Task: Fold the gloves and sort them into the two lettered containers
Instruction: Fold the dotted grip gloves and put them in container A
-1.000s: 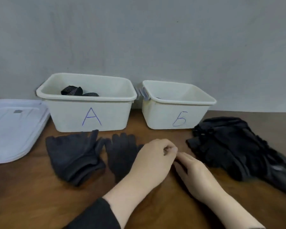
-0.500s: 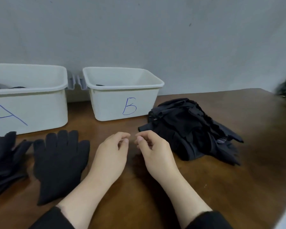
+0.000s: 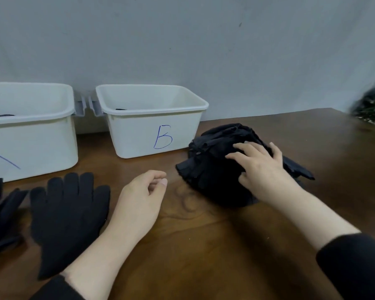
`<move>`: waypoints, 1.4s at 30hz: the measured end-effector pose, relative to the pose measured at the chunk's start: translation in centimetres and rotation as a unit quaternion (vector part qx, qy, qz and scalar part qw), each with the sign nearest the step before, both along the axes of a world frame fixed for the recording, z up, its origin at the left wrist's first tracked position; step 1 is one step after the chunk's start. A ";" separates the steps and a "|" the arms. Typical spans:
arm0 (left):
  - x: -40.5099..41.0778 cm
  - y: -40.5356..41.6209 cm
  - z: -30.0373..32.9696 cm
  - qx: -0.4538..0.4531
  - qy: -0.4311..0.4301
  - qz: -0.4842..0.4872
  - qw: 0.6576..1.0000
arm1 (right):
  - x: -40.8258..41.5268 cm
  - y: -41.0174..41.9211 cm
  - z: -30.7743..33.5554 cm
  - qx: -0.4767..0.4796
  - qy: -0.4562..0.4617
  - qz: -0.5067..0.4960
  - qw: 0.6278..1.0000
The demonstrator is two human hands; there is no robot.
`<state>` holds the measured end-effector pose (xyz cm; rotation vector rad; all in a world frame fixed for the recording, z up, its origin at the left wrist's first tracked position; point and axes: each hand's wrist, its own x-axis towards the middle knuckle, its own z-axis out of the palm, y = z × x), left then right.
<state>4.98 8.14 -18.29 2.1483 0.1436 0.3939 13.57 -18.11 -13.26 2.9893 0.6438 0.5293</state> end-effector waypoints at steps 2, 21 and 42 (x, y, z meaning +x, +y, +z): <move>0.0 0.1 0.0 -0.003 0.003 0.000 1.000 | 1.1 -1.2 0.7 -0.055 0.034 0.001 0.998; -0.6 -0.2 0.7 -0.060 -0.054 -0.023 0.996 | 0.4 3.5 14.0 0.450 0.061 0.105 0.885; -9.5 8.9 1.9 0.165 -0.111 0.070 0.977 | -5.8 14.7 7.9 0.394 0.070 0.173 0.900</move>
